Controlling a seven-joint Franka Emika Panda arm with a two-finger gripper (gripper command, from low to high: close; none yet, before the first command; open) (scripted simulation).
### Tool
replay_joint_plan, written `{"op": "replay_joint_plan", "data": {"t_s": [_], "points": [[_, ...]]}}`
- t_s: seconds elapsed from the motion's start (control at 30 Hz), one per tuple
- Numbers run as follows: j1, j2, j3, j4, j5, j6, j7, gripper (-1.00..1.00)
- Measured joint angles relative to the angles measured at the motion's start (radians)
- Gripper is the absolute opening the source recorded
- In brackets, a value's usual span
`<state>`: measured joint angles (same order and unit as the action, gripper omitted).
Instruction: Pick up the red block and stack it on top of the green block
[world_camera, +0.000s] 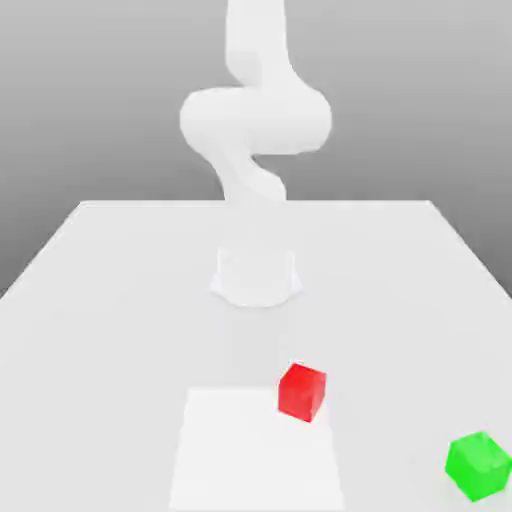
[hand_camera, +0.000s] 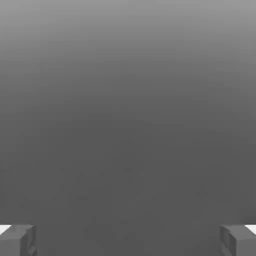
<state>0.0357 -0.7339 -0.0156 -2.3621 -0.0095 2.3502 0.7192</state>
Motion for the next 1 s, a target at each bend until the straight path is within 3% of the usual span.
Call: {"op": "replay_joint_plan", "data": {"t_s": [0.57, 0.8, 0.83, 1.0], "points": [[0.26, 0.602, -0.115, -0.508, -0.027, 0.439, -0.738, 0.0], [0.235, 0.879, -0.048, -0.51, 0.079, 0.668, -0.869, 0.0], [0.22, 0.912, -0.031, -0.506, 0.089, 0.696, -0.877, -1.0], [0.219, 0.912, -0.031, -0.506, 0.087, 0.693, -0.875, -1.0]]}}
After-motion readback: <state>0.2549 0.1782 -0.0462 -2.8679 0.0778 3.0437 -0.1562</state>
